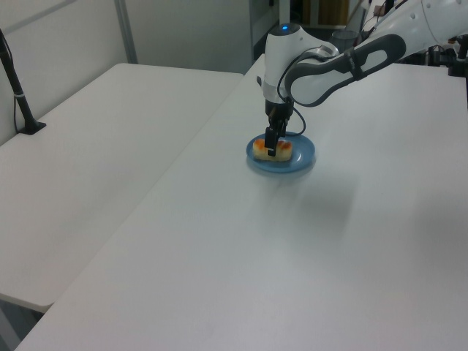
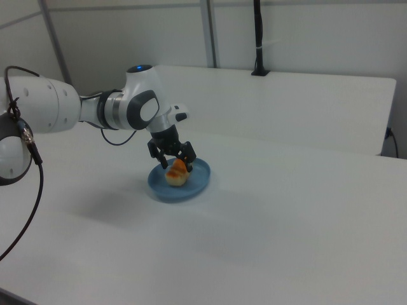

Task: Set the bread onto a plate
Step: 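Open the gripper to release the bread onto the plate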

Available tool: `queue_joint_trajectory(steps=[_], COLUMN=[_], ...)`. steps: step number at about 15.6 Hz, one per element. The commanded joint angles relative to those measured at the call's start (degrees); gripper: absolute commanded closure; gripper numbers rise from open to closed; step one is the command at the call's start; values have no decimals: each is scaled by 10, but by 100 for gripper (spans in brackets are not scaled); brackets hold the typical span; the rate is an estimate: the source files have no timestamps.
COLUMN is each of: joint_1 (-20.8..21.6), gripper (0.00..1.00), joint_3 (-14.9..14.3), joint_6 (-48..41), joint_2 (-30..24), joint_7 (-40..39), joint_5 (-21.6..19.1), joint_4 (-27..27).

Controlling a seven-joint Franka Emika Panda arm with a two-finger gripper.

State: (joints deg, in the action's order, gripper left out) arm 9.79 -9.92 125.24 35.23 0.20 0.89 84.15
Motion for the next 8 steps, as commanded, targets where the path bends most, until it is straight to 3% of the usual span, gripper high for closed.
queue_joint_trajectory(steps=[1,4,8], joint_1=[1,-3,-13], gripper=[0,0,0], joint_3=[-4,-3,-1], joint_6=[0,-15,-135], joint_2=[-15,-59,-159], joint_7=[11,13,13], joint_5=[6,5,3], joint_4=[-3,8,13])
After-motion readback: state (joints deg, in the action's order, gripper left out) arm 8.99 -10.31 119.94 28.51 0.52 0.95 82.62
